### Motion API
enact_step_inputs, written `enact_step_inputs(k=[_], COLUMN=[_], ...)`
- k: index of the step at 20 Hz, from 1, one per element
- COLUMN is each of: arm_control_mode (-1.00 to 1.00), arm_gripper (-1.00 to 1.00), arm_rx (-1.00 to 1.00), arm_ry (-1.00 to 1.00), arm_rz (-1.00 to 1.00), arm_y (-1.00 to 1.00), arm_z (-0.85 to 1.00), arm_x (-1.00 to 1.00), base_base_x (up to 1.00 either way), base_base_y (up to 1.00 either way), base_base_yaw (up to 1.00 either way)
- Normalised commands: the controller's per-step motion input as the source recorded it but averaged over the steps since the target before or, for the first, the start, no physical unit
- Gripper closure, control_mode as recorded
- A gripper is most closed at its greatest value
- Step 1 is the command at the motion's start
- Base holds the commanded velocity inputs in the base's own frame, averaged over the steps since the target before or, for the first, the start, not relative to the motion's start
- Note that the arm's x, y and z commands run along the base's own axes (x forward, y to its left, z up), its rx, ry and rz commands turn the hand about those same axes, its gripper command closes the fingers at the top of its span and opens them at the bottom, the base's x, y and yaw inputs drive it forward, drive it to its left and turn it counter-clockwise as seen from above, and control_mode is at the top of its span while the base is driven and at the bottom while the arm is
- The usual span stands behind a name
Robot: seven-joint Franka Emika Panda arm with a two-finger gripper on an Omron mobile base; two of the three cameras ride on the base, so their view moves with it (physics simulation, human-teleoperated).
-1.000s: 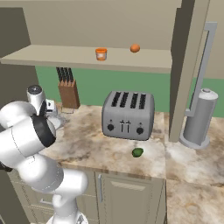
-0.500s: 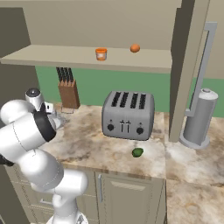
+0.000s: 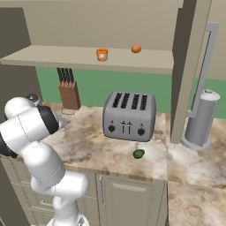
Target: Pick the avocado and bread from the counter and place them on the plate. Then pick the jam from the cabinet and place it next to the plate. Lastly close the cabinet door.
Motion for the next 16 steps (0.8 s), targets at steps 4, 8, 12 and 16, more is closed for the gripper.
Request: enact_step_inputs(k=[4, 8, 12, 16], arm_control_mode=[-1.0, -1.0, -1.0, -1.0], arm_gripper=[1.0, 1.0, 1.0, 1.0], arm_rx=[0.0, 0.0, -0.01, -0.01], arm_ry=[-0.01, -0.01, 0.0, 0.0], arm_rz=[0.0, 0.0, 0.0, 0.0], arm_y=[0.13, 0.08, 0.05, 0.06], arm_z=[-0.07, -0.09, -0.19, -0.16], arm_x=[0.15, 0.18, 0.1, 0.09], base_base_x=[0.0, 0.0, 0.0, 0.0], base_base_y=[0.0, 0.0, 0.0, 0.0], base_base_yaw=[0.0, 0.0, 0.0, 0.0])
